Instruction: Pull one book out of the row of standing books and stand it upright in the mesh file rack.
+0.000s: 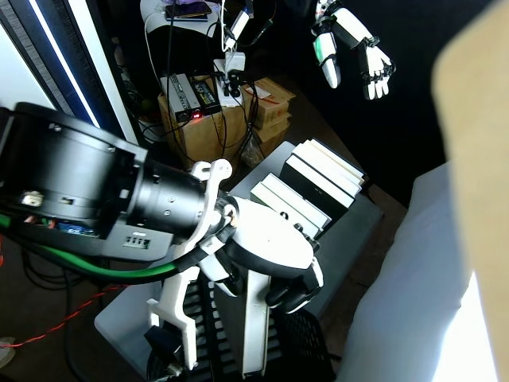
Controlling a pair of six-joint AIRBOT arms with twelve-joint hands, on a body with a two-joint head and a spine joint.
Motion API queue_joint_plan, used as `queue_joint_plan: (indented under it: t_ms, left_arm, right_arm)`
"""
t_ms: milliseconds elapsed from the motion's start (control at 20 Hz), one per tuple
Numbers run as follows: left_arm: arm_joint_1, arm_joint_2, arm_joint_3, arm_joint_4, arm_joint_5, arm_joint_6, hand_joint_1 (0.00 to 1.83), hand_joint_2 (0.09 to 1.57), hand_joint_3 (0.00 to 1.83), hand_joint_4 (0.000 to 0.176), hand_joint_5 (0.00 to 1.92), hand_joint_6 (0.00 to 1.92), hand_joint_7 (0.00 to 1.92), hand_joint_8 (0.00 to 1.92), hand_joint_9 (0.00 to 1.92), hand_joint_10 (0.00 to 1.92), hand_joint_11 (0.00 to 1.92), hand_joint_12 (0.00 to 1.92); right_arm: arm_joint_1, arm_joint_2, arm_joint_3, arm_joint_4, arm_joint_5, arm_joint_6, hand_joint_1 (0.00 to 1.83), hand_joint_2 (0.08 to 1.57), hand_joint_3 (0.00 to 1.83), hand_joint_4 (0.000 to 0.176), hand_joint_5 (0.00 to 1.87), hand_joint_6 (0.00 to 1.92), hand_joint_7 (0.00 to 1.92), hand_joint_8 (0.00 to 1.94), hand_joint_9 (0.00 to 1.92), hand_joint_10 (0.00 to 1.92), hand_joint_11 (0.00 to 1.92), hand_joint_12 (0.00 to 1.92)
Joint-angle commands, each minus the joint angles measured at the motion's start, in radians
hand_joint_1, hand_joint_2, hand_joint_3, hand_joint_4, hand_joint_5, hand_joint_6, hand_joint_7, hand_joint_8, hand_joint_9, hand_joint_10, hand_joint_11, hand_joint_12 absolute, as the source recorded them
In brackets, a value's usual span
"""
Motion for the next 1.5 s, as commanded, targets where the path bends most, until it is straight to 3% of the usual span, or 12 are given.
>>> queue_joint_plan:
  t_ms: [0,100,200,250,450,550,700,800,1000,1150,1300,1450]
  left_arm:
    - [-0.001,0.001,0.011,-0.01,-0.121,-0.003,0.87,1.26,0.0,0.0,0.6,0.01,0.48,0.01,0.35,0.07,0.0,1.2]
    - [0.0,-0.003,0.015,-0.01,-0.121,-0.003,0.86,1.26,0.0,0.0,0.6,0.01,0.47,0.0,0.34,0.07,0.0,1.24]
    - [0.0,-0.007,0.019,-0.009,-0.122,-0.003,0.84,1.28,0.0,0.0,0.6,0.01,0.46,0.0,0.31,0.07,0.0,1.2]
    - [0.0,-0.01,0.021,-0.007,-0.121,-0.003,0.87,1.27,0.0,0.0,0.6,0.01,0.47,0.0,0.33,0.09,0.0,1.27]
    - [0.0,-0.013,0.026,-0.004,-0.122,-0.003,0.86,1.28,0.0,0.0,0.58,0.0,0.42,0.0,0.3,0.1,0.0,1.33]
    - [0.0,-0.014,0.026,-0.004,-0.123,-0.003,0.89,1.27,0.0,0.0,0.59,0.0,0.42,0.0,0.3,0.11,0.0,1.34]
    - [0.0,-0.02,0.03,-0.002,-0.122,-0.003,0.88,1.28,0.0,0.0,0.59,0.01,0.43,0.0,0.29,0.15,0.0,1.4]
    - [0.0,-0.021,0.032,0.0,-0.121,-0.003,0.83,1.27,0.0,0.0,0.6,0.01,0.44,0.0,0.24,0.29,0.0,1.47]
    - [0.0,-0.021,0.033,0.002,-0.121,-0.003,0.82,1.28,0.0,0.0,0.59,0.02,0.44,0.0,0.08,0.65,0.0,1.48]
    - [0.0,-0.024,0.036,0.003,-0.121,-0.003,0.86,1.26,0.0,0.0,0.61,0.04,0.46,0.0,0.05,0.72,0.0,1.55]
    - [-0.001,-0.029,0.04,0.006,-0.12,-0.003,0.87,1.27,0.0,0.0,0.6,0.06,0.47,0.01,0.06,0.74,0.0,1.48]
    - [-0.001,-0.032,0.042,0.007,-0.12,-0.003,0.87,1.27,0.0,0.0,0.57,0.1,0.47,0.0,0.04,0.79,0.0,1.5]
  right_arm:
    - [0.006,0.015,0.011,-0.024,-0.082,-0.005,1.35,1.2,0.0,0.0,0.71,1.25,0.84,1.25,0.8,1.48,0.6,1.75]
    - [0.006,0.015,0.024,-0.026,-0.082,-0.004,1.35,1.21,0.0,0.0,0.7,1.22,0.82,1.28,0.77,1.54,0.61,1.8]
    - [0.006,0.005,0.038,-0.037,-0.082,-0.004,1.36,1.2,0.0,0.0,0.72,1.2,0.83,1.25,0.8,1.5,0.64,1.74]
    - [0.006,-0.003,0.053,-0.037,-0.082,-0.002,1.46,1.19,0.0,0.0,0.73,1.15,0.83,1.21,0.82,1.41,0.59,1.83]
    - [0.006,-0.029,0.087,-0.037,-0.083,0.006,1.48,1.2,0.0,0.0,0.7,1.23,0.82,1.2,0.82,1.38,0.53,1.85]
    - [0.006,-0.044,0.1,-0.037,-0.084,0.006,1.36,1.19,0.0,0.0,0.74,1.24,0.86,1.16,0.84,1.41,0.59,1.64]
    - [0.006,-0.061,0.12,-0.038,-0.087,0.006,1.36,1.18,0.0,0.0,0.79,1.15,0.84,1.19,0.81,1.46,0.6,1.68]
    - [0.006,-0.065,0.131,-0.04,-0.086,0.006,1.36,1.17,0.0,0.0,0.81,1.13,0.86,1.16,0.84,1.43,0.62,1.66]
    - [0.006,-0.064,0.148,-0.04,-0.09,0.023,1.35,1.21,0.0,0.0,0.76,1.09,0.78,1.33,0.76,1.59,0.63,1.84]
    - [0.007,-0.071,0.153,-0.042,-0.098,0.038,1.35,1.22,0.0,0.0,0.7,1.3,0.8,1.25,0.76,1.5,0.52,1.7]
    - [0.016,-0.086,0.166,-0.046,-0.105,0.038,1.35,1.19,0.0,0.0,0.76,1.28,0.82,1.19,0.8,1.43,0.58,1.65]
    - [0.016,-0.101,0.185,-0.046,-0.105,0.038,1.34,1.22,0.0,0.0,0.72,1.34,0.79,1.24,0.73,1.51,0.49,1.69]
